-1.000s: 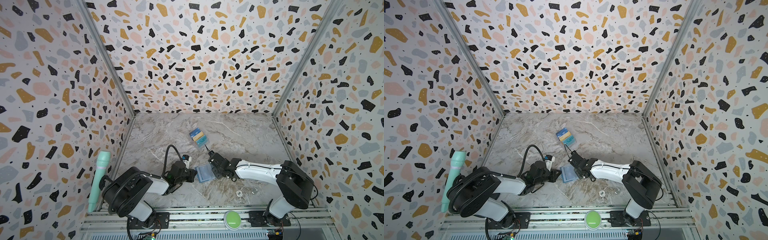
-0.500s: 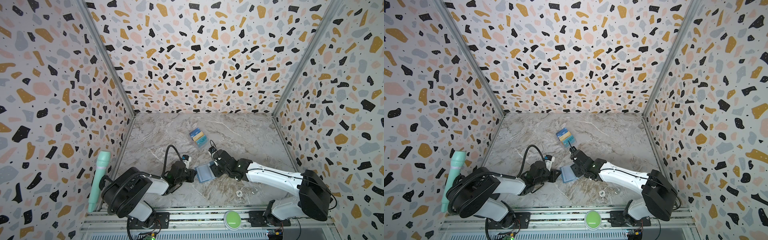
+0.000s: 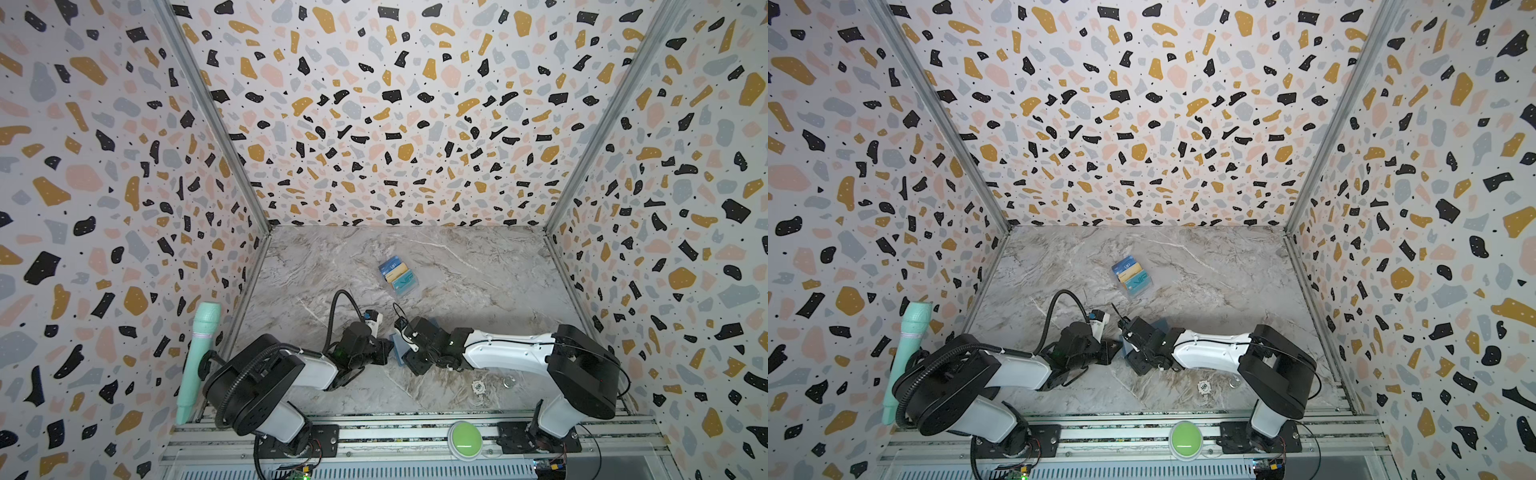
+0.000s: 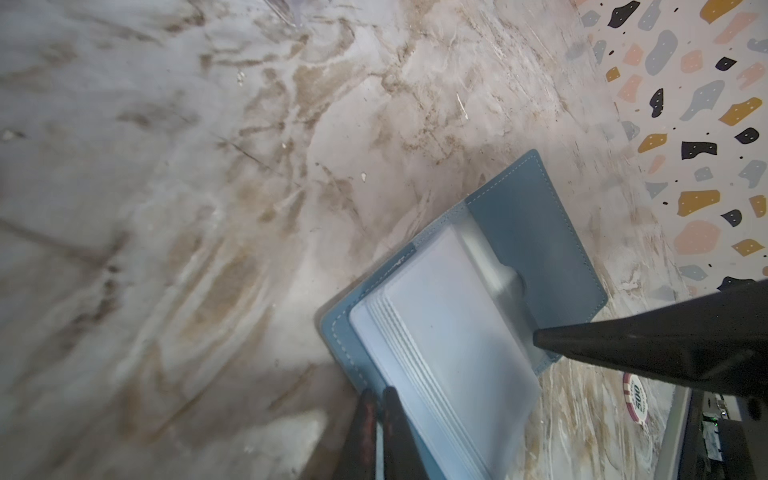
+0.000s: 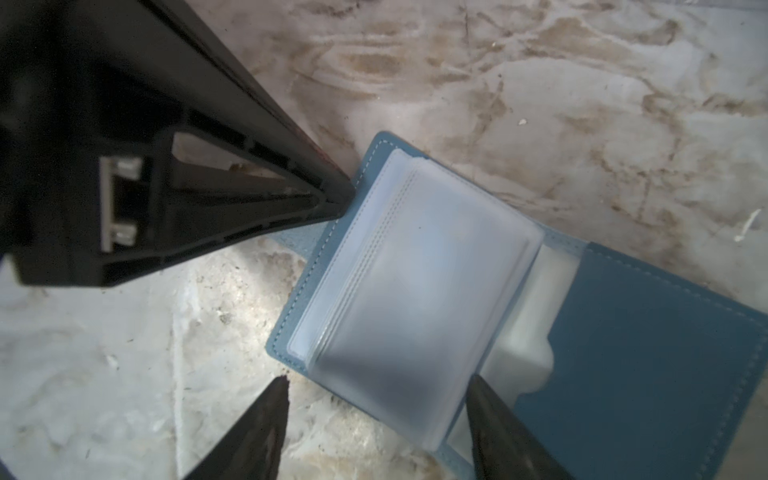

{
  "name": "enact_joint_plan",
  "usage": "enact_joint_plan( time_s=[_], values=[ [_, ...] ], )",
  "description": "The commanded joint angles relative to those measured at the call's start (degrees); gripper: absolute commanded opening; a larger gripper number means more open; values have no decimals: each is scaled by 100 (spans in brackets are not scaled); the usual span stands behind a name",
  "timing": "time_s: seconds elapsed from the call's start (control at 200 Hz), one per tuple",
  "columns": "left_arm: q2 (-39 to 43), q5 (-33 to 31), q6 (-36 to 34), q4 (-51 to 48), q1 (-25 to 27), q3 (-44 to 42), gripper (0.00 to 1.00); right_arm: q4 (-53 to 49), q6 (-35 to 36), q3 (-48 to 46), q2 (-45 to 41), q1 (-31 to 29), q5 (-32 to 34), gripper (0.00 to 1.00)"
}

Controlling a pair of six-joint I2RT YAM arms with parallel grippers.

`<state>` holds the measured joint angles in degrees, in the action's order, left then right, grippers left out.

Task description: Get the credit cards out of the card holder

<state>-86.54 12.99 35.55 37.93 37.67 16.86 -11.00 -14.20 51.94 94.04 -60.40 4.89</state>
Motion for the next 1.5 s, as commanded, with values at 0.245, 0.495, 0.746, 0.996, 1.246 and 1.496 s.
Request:
enact_joint_plan(
  time_s=[0.245, 0.495, 0.746, 0.996, 1.246, 1.496],
  values=[
    [-121, 24, -66, 109, 8, -78, 9, -112, 33, 299, 317, -19, 187, 68],
    [-93, 3, -66, 113, 8, -122, 9, -245, -20, 326, 396, -16, 418, 65],
    [-88, -1, -62, 127, 7, -139, 9, -126, -4, 211, 221, 52, 263, 59],
    [-70, -7, -57, 127, 6, -157, 9, -91, -3, 83, 64, 199, 130, 53],
    [-84, -4, -57, 125, 11, -139, 9, 59, 20, -95, -193, 356, -192, 51],
    [-99, 1, -66, 113, 11, -139, 9, 35, -38, -114, -233, 490, -15, 47]
  ],
)
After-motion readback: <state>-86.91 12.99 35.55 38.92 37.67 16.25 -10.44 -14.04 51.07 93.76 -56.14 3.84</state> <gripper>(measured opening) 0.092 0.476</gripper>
